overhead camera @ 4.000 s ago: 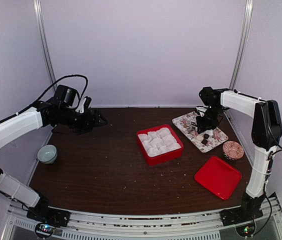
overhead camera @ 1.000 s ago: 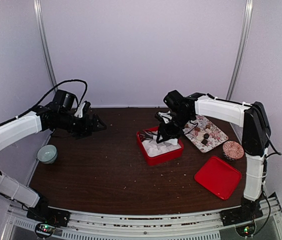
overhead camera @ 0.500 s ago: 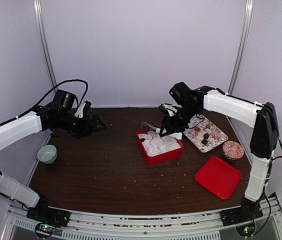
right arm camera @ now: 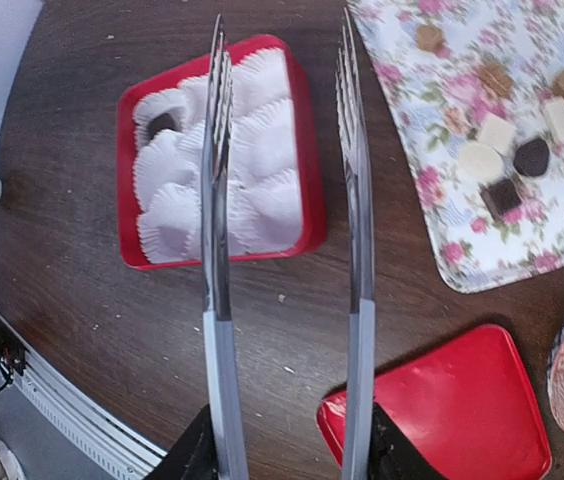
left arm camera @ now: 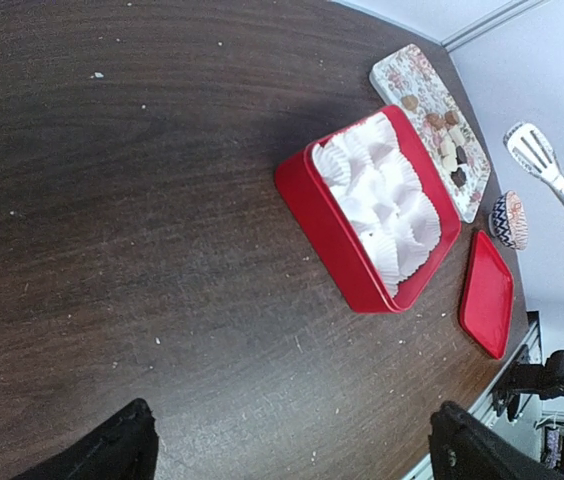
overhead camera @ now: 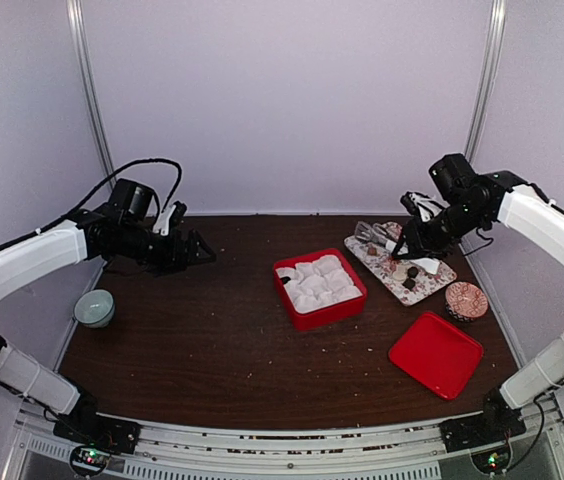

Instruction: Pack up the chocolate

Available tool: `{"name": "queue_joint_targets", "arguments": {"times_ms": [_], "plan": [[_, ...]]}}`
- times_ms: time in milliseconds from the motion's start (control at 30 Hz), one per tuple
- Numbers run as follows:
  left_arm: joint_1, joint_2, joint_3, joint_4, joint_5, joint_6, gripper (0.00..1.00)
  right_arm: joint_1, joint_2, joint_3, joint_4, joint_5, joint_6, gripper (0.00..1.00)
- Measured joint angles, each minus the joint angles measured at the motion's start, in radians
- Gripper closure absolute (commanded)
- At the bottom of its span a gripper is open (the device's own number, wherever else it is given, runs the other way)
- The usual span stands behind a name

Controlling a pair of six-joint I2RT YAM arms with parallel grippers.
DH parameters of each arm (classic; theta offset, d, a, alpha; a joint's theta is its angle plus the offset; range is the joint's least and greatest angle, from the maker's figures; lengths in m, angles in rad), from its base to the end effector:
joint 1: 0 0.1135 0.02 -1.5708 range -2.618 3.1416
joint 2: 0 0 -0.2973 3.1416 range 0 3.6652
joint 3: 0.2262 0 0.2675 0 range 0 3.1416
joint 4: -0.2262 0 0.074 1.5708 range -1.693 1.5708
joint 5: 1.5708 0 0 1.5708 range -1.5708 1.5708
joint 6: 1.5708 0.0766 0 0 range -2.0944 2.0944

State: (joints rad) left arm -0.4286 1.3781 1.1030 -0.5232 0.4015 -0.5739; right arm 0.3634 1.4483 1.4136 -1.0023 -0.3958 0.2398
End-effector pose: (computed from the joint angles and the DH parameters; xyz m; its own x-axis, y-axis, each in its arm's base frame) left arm 0.2887 -0.1648 0.2887 -0.8894 -0.1430 -0.4342 0.1760 0.7695 -0.6140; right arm 0.2885 0.1413 0.3349 -0.9031 -0.1090 -0.4154 -0.3056 0.8427 0.4433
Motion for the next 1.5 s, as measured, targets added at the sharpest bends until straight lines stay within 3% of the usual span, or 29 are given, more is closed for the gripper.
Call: {"name": "queue_joint_targets", "arguments": {"times_ms": [400,700,1267,1500], "plan": [[0.001,0.004,0.000,0.016,0.007,-0.004,0.03,-0.194,-0.147,-0.304,-0.064,0.131,-0.006,0.60],[0.001,0.027,0.000,0.026,0.011,-0.011,0.03,-0.208,-0.048,-0.296,-0.059,0.234,-0.062,0.58],[0.001,0.046,0.000,0.029,0.014,-0.024,0.03,-0.209,0.127,-0.204,-0.026,0.244,-0.140,0.59],[0.001,0.053,0.000,0.029,0.014,-0.024,0.03,-0.209,0.161,-0.184,-0.019,0.245,-0.146,0.65]]}}
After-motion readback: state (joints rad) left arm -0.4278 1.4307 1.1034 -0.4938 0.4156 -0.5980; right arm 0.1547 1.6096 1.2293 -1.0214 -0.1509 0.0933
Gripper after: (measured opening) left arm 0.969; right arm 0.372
